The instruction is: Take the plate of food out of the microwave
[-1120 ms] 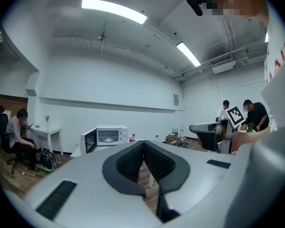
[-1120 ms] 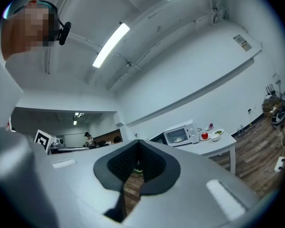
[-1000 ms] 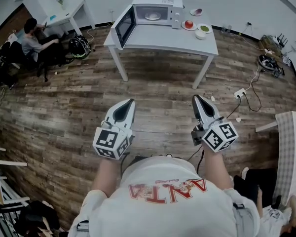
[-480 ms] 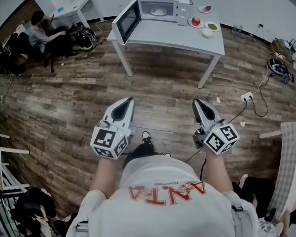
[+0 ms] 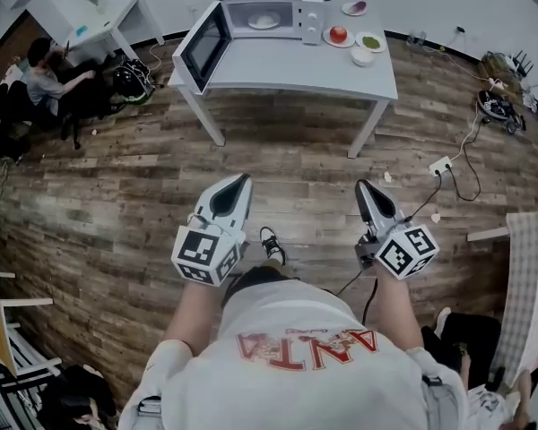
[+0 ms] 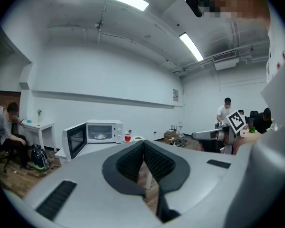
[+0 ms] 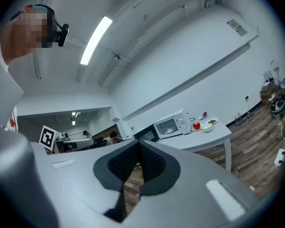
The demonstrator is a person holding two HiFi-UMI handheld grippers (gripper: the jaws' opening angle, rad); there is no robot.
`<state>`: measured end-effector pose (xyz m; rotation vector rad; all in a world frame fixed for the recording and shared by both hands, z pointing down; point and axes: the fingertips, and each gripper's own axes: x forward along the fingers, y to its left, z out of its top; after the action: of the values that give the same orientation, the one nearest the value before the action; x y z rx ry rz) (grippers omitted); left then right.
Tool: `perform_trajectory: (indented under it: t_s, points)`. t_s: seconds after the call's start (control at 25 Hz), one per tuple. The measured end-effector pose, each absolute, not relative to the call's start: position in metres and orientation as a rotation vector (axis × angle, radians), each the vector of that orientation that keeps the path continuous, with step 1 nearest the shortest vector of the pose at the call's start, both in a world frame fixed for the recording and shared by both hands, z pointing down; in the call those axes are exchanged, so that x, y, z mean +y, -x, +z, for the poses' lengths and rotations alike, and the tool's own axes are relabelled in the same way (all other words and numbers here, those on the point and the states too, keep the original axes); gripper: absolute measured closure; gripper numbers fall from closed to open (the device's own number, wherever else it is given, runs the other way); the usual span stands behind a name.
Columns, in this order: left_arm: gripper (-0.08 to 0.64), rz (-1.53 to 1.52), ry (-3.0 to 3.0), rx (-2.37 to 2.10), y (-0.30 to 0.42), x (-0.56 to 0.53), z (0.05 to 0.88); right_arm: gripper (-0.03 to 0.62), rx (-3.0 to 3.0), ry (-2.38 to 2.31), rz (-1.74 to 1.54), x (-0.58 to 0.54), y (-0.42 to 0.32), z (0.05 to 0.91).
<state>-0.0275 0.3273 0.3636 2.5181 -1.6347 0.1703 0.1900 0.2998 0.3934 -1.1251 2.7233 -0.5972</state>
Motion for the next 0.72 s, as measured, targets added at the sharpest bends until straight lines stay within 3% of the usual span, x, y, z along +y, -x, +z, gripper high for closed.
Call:
perform_trajectory:
  t_s: [0.24,0.72]
  points:
    - [0.551,0.181,-2.496,-1.649,0.058,0.262,0.366,0.59,2.705,1.173,-0.578,0.23,-0.177,0.379]
    - [0.551,0.148,-2.408,-1.695,0.152,0.171,0.377,0.589,2.838,1.074,-0.62,0.124,-0.059,0.381]
